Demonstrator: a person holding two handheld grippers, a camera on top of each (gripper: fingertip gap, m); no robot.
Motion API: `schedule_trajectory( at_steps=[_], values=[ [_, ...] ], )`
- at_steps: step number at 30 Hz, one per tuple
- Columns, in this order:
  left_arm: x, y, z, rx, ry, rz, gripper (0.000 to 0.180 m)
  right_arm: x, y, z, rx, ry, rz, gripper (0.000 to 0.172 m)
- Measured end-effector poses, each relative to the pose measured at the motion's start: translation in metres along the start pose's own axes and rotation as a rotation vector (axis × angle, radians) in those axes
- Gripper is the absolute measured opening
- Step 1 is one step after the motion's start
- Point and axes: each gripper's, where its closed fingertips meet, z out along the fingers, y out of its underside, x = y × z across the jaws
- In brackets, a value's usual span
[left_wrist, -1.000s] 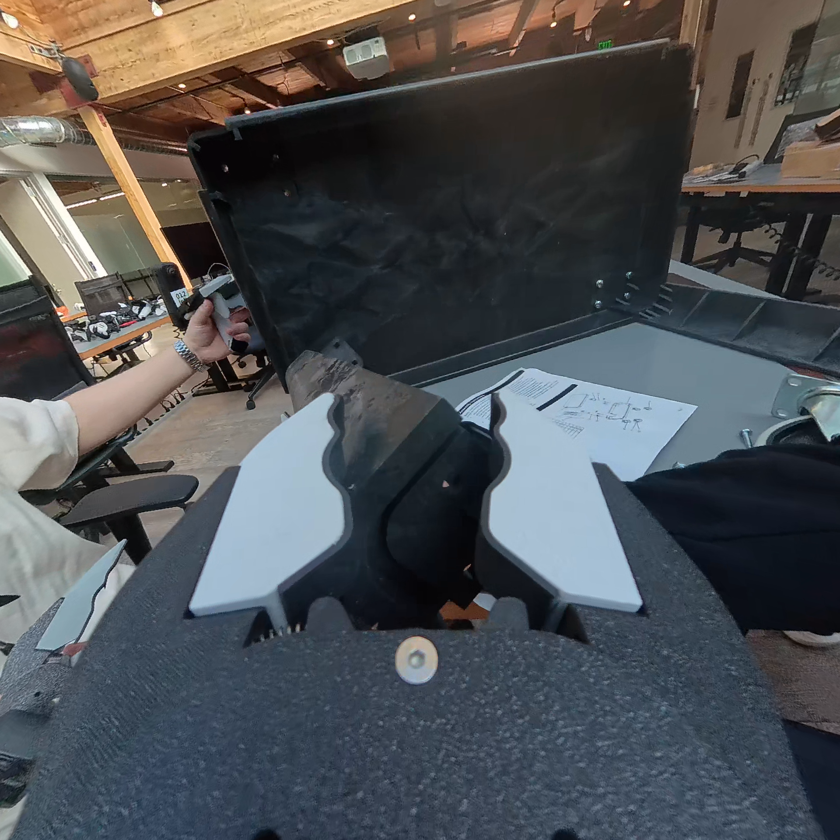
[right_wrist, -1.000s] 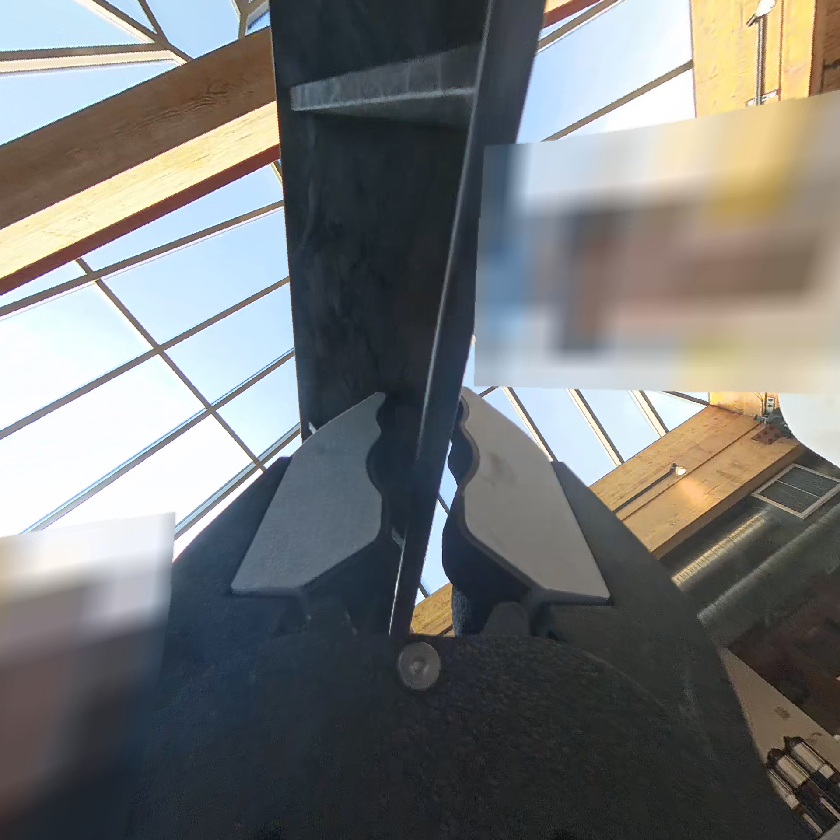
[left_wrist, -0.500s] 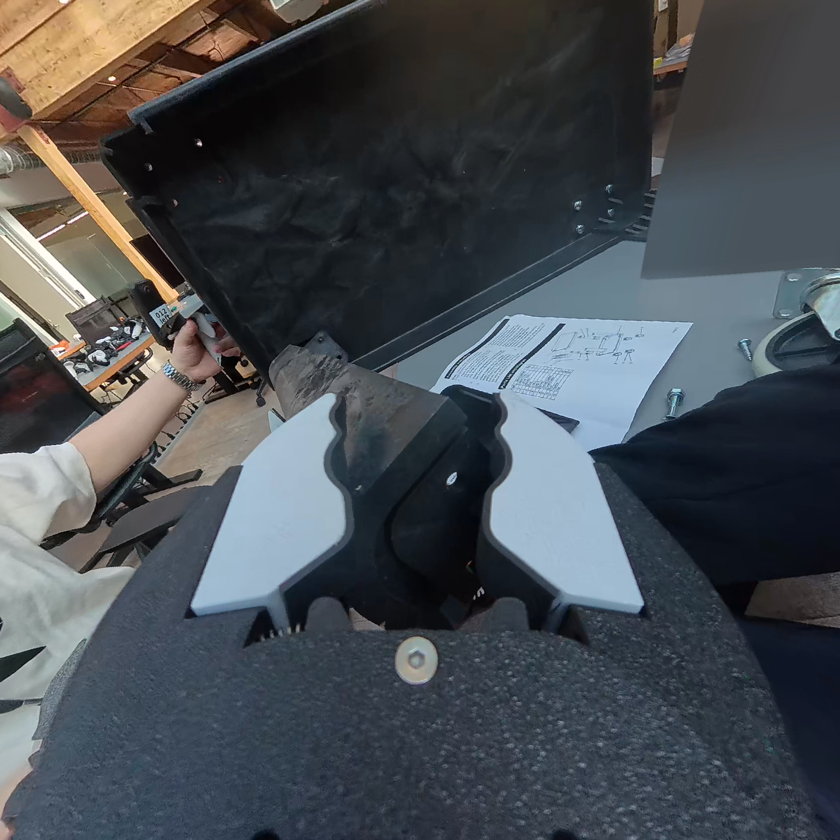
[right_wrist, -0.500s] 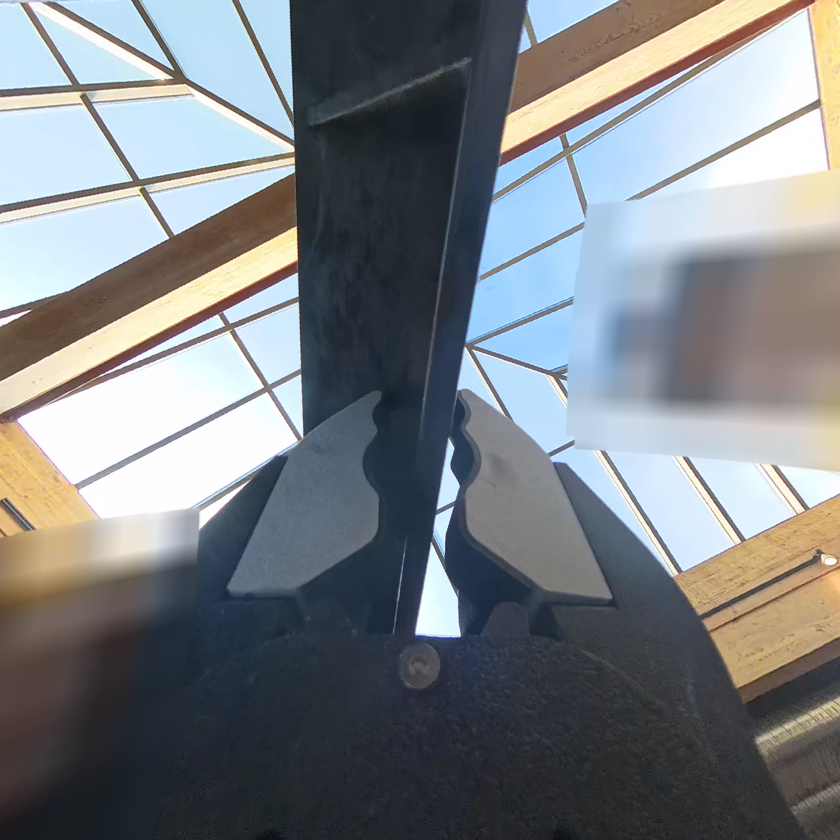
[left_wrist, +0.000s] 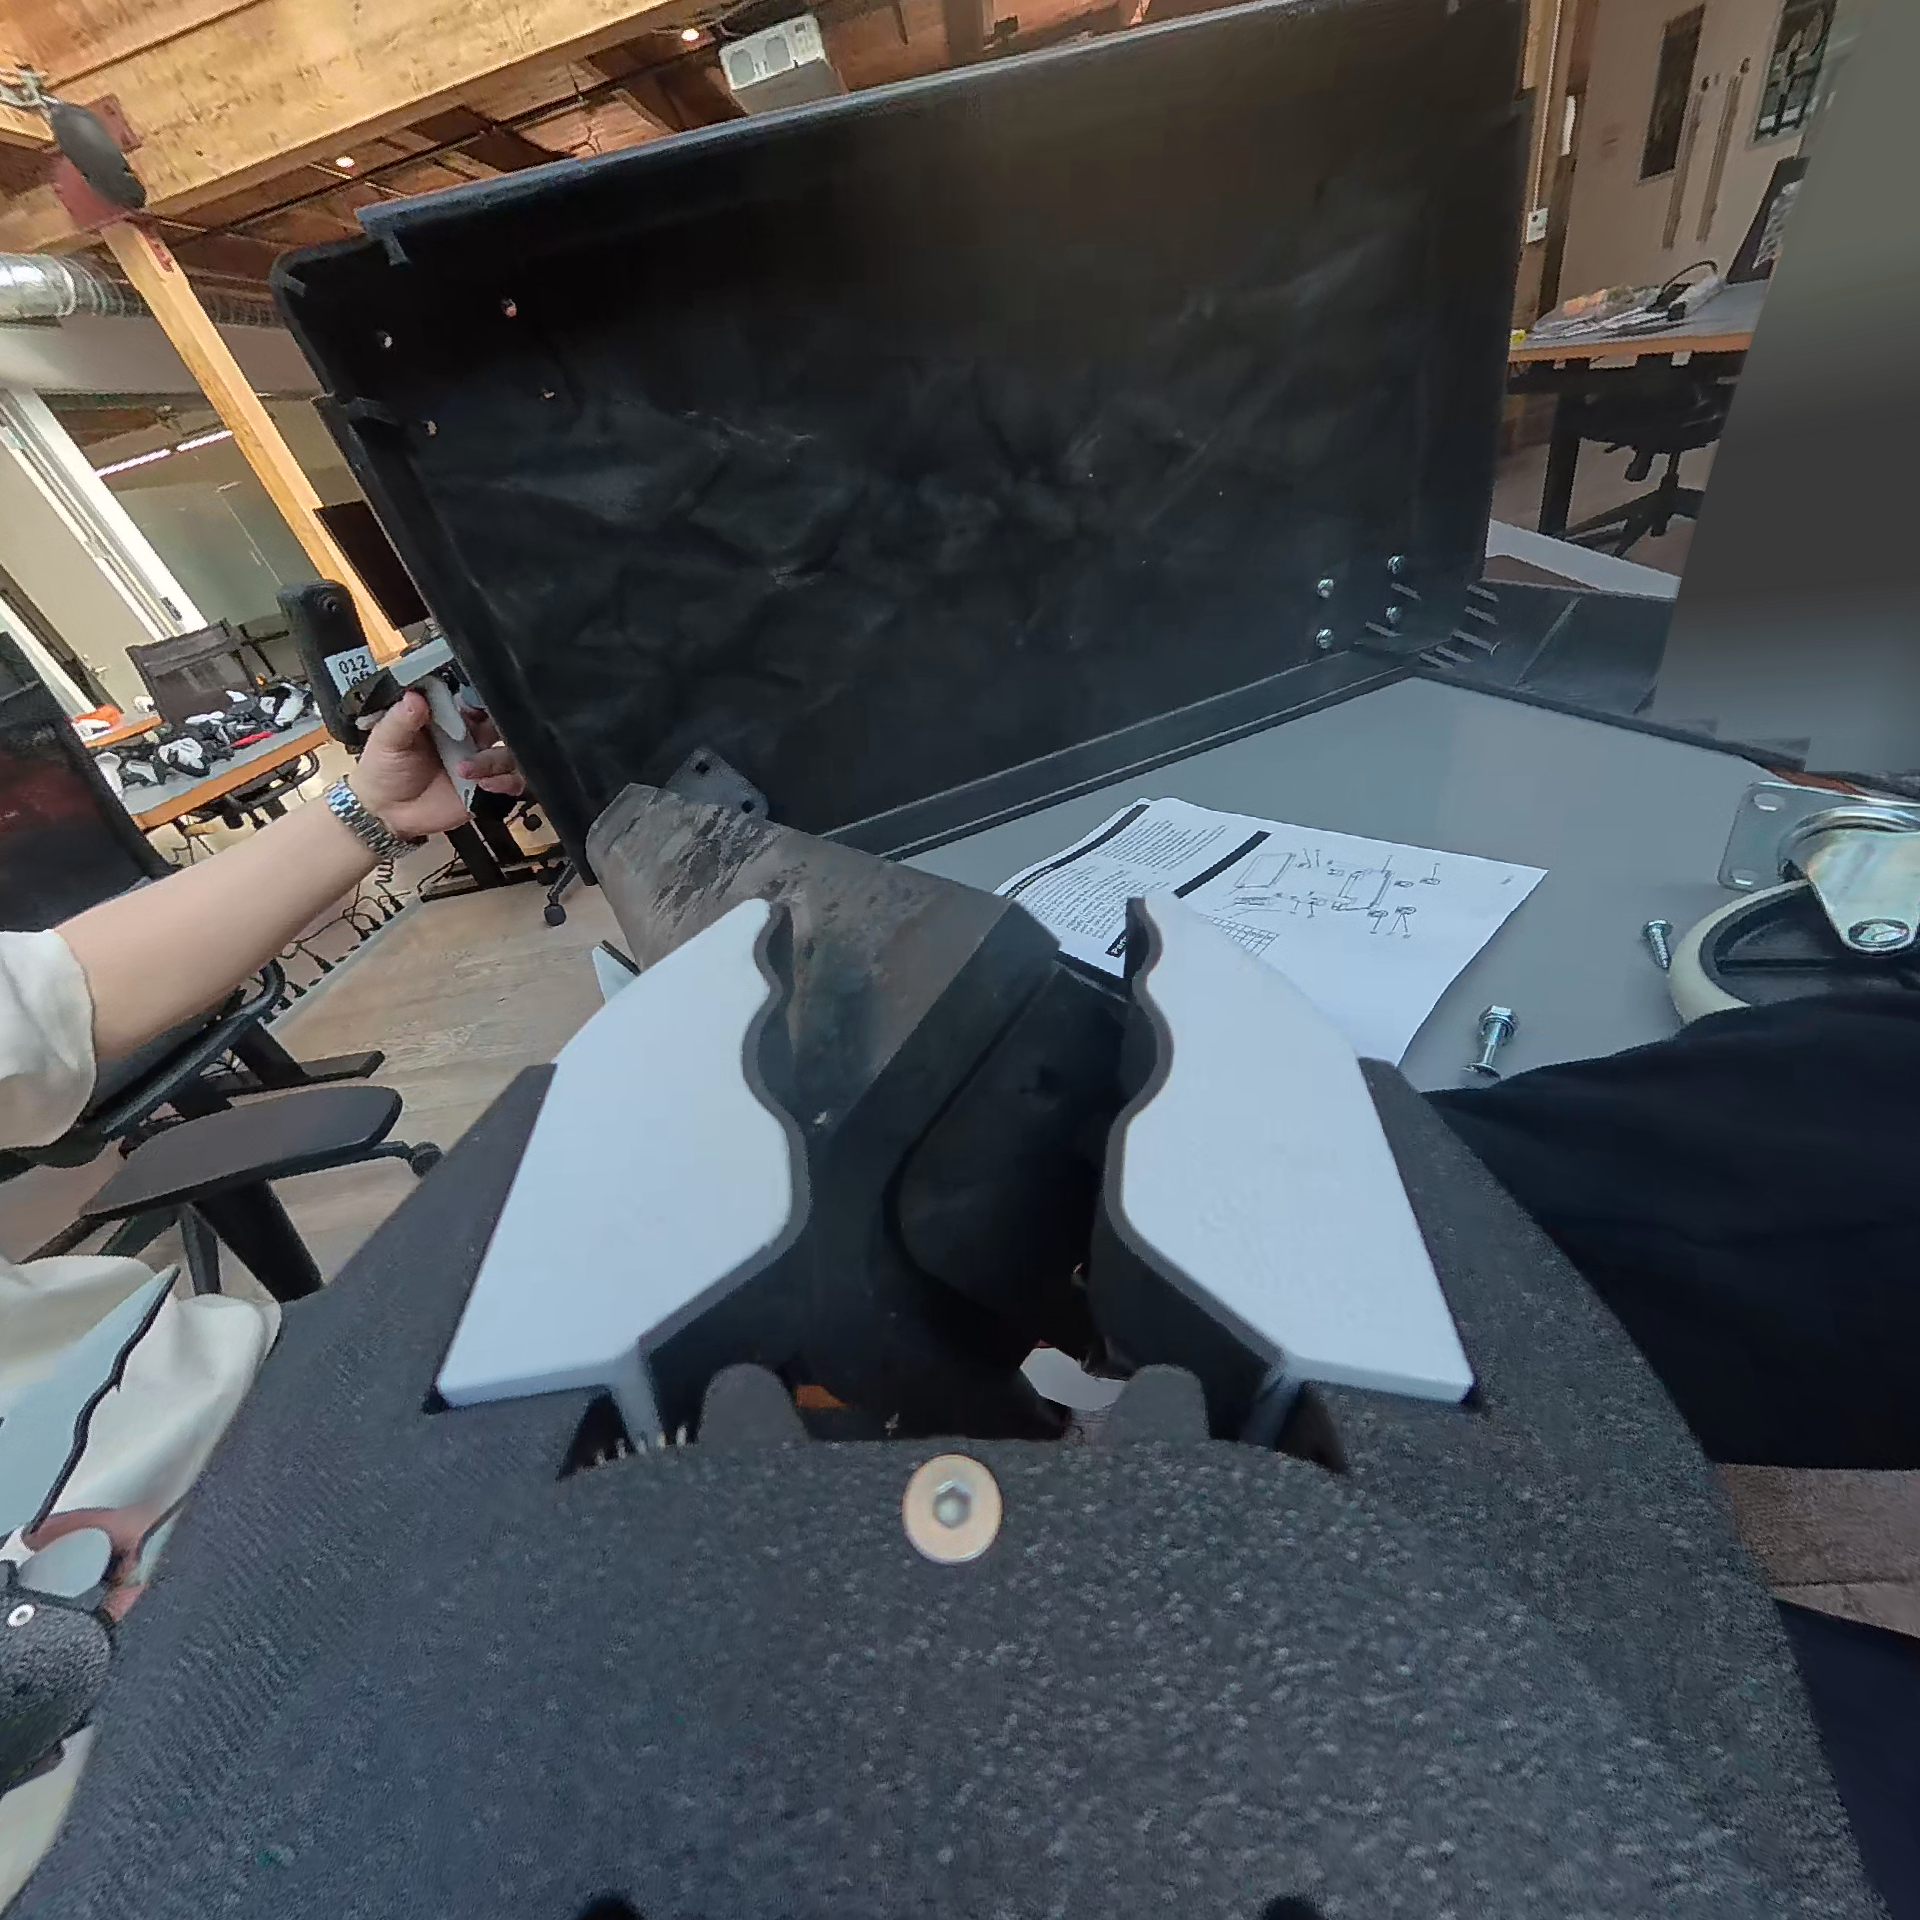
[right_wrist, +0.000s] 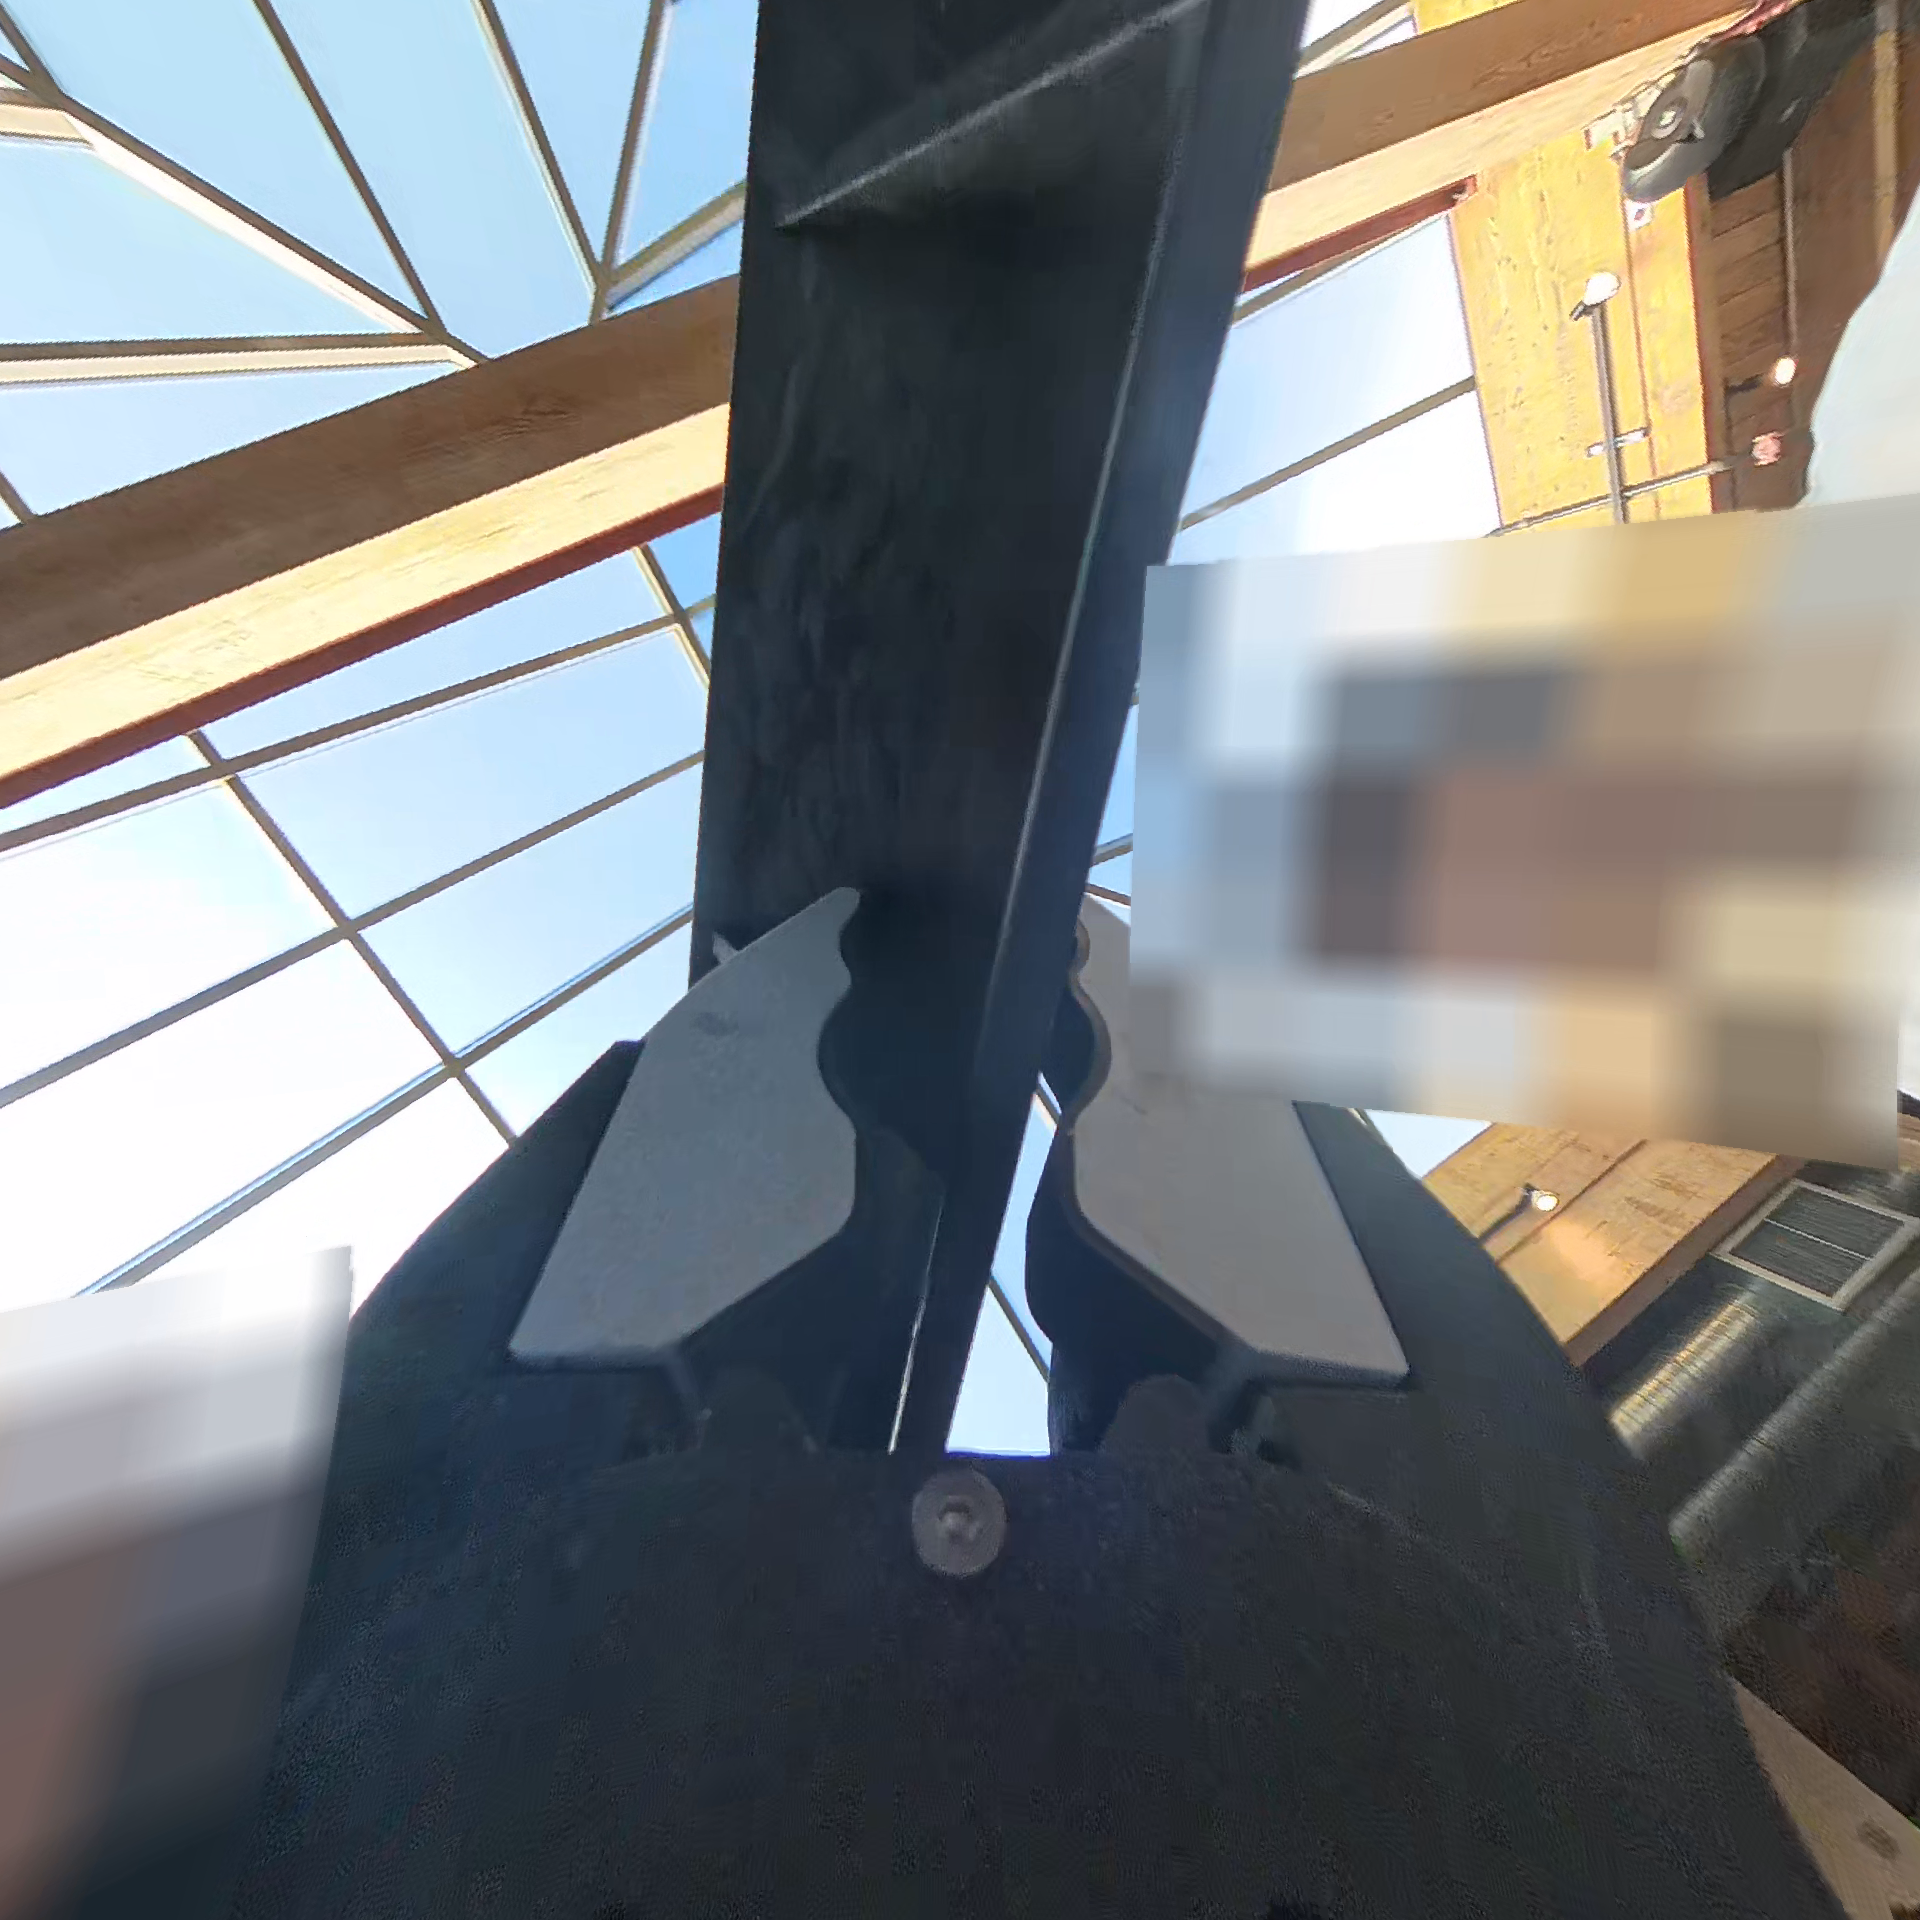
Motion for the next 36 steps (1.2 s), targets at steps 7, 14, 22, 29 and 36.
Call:
schedule_trajectory(
  at_steps=[7, 14, 22, 29, 36],
  values=[
    [-0.013, 0.008, -0.012, 0.067, -0.091, -0.229, 0.062, 0.018, 0.000, -0.018, -0.006, 0.288, -0.123, 0.029],
    [-0.028, 0.021, -0.022, 0.110, -0.121, -0.426, 0.062, 0.033, 0.000, -0.038, -0.012, 0.473, -0.170, 0.027],
    [-0.040, 0.042, -0.027, 0.173, -0.128, -0.649, 0.061, 0.050, -0.003, -0.064, -0.071, 0.700, -0.217, 0.027],
    [-0.037, 0.042, -0.024, 0.172, -0.122, -0.624, 0.061, 0.050, 0.002, -0.069, -0.105, 0.701, -0.230, 0.027],
    [-0.031, 0.031, -0.031, 0.179, -0.135, -0.549, 0.062, 0.037, 0.017, -0.067, -0.166, 0.701, -0.301, 0.030]
  ],
)
